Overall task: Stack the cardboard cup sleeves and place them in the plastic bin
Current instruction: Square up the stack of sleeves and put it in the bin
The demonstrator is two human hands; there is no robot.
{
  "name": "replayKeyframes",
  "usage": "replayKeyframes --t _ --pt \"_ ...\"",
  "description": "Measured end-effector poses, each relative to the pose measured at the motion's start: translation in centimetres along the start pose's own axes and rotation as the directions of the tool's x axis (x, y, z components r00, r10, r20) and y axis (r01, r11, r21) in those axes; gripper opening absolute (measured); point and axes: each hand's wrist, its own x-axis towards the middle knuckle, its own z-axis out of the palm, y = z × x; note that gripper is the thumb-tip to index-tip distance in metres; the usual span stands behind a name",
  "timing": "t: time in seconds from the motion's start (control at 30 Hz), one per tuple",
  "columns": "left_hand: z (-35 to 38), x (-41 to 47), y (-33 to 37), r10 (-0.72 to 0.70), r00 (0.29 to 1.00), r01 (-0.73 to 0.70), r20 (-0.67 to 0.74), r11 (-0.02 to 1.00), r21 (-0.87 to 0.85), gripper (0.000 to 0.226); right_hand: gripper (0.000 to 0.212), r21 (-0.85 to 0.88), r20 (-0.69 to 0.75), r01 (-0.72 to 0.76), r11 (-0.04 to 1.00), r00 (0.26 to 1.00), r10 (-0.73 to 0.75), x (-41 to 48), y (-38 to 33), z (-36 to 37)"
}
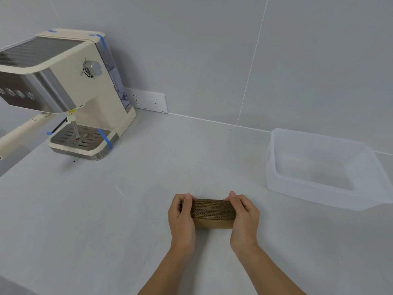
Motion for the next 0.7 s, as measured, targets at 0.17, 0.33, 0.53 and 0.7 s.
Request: replayKeyframes --t 0.17,0.33,0.53,0.7 --pt "-0.2 -0.1 -0.8 -0.014 0.999 0.012 0.032 0.998 0.064 0.029 0.033 -0.054 0.005 -0.043 0.998 0.999 0.043 -0.2 0.3 -0.3" --pt "0.0 0.3 -0.7 -0.039 0.999 0.038 0.013 0.996 0.08 0.031 0.033 -0.058 0.033 -0.056 0.997 0.998 0.058 -0.2 0.1 -0.4" --pt "0.0 0.3 -0.6 -0.045 0.999 0.043 0.023 0.995 0.091 0.032 0.041 -0.16 0.398 -0.019 0.987 0.914 0.082 -0.2 0.0 -2.8" --pt "0.0 0.2 -0.4 -0.052 0.998 0.05 0.021 0.994 0.092 0.031 0.082 -0.486 0.552 0.169 0.857 0.82 0.151 0.3 -0.1 -4.6"
